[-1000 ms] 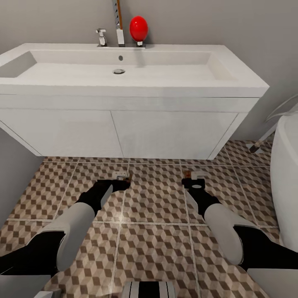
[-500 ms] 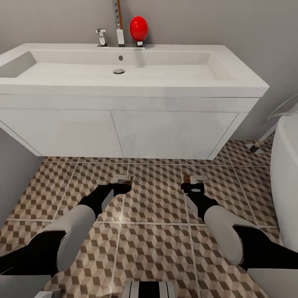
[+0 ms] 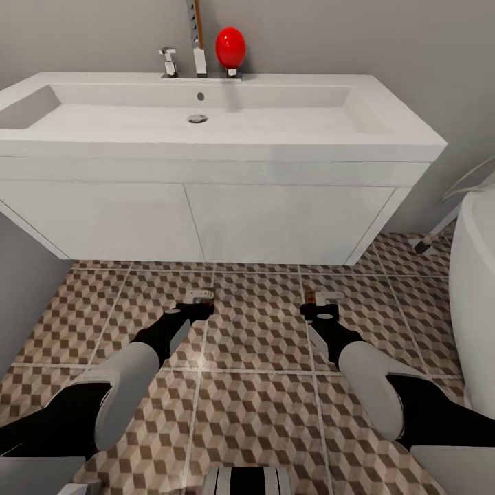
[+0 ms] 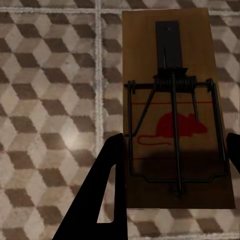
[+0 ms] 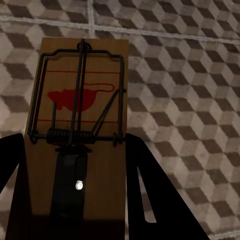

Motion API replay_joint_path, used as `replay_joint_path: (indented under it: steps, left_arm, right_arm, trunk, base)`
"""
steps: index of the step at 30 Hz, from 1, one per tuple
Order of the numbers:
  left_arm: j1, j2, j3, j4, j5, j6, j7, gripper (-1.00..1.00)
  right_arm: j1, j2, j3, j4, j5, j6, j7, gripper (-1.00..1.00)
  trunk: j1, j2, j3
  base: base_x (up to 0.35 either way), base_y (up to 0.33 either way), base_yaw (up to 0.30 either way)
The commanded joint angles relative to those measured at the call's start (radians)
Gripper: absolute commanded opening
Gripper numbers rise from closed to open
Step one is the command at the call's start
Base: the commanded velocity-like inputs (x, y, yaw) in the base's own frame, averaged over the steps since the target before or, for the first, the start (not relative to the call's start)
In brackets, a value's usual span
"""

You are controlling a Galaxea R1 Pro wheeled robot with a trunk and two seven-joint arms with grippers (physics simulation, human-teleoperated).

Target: Take the four mousetraps from the cabinet in the bathroom and place them on the bathroom floor. Make sure all four end up on the same floor surface, and ensure that at least two of them are either under or directly next to the same bathroom sink.

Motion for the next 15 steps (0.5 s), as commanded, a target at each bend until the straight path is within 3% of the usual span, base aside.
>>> replay_joint_path:
  steps: [1, 7, 15]
  left_arm:
    - [0.0, -0.001, 0.006, -0.002, -0.01, 0.003, 0.002, -1.0]
    - [0.0, -0.001, 0.006, -0.002, -0.012, -0.008, 0.005, -1.0]
    - [0.0, -0.001, 0.006, -0.003, -0.012, -0.041, 0.005, -1.0]
  right_arm:
    - [0.0, 0.001, -0.009, 0.0, 0.007, 0.0, 0.0, -1.0]
    - [-0.001, 0.002, -0.013, 0.001, 0.004, 0.003, -0.001, -1.0]
    - [-0.002, 0.003, -0.006, 0.001, 0.012, 0.042, 0.0, -1.0]
  trunk:
    - [0.0, 0.0, -0.001]
    - [0.0, 0.0, -0.001]
    - [0.0, 0.0, -0.001]
  base:
    - [0.0, 0.0, 0.0]
    - [0.023, 0.0, 0.0]
    - [0.136, 0.0, 0.0]
